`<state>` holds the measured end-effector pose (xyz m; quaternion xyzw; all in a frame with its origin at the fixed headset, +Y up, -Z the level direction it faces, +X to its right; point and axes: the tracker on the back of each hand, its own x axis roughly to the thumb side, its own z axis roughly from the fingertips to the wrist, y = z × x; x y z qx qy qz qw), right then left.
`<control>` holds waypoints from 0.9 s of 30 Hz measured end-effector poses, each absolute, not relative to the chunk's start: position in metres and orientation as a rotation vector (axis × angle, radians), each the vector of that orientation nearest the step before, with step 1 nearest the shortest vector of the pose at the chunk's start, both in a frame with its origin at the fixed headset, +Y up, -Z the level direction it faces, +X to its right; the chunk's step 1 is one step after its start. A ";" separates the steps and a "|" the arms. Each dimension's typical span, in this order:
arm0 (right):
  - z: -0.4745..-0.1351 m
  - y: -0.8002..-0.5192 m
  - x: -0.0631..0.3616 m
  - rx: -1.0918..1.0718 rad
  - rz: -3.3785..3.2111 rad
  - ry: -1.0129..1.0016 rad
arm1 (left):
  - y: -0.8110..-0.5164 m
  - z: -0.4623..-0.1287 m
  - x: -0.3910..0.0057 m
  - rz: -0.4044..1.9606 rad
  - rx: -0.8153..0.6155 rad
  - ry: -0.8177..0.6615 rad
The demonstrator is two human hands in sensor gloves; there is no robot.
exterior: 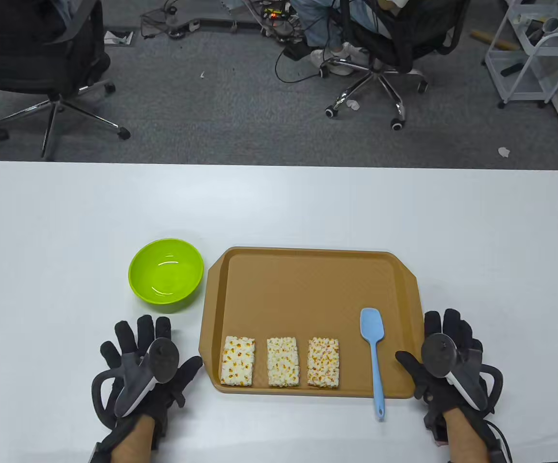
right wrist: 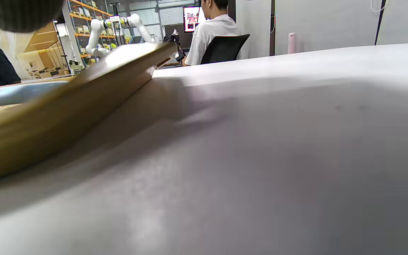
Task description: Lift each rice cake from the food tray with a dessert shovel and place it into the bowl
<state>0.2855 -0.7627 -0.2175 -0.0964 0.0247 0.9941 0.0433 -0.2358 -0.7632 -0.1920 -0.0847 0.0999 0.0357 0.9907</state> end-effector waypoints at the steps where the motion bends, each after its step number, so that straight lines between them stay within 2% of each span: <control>1: -0.218 -0.763 0.285 -0.294 3.039 0.078 | -0.763 -0.192 -0.236 0.073 -0.171 0.201; 13: -0.217 -0.764 0.284 -0.282 3.038 0.110 | -0.762 -0.192 -0.237 0.077 -0.164 0.211; 19: -0.218 -0.765 0.283 -0.283 3.038 0.122 | -0.756 -0.198 -0.244 0.116 -0.110 0.252; 24: -0.218 -0.761 0.278 -0.259 3.045 0.111 | -0.746 -0.210 -0.261 0.275 -0.052 0.363; 27: -0.218 -0.756 0.275 -0.235 3.052 0.072 | -0.739 -0.223 -0.278 0.375 -0.028 0.492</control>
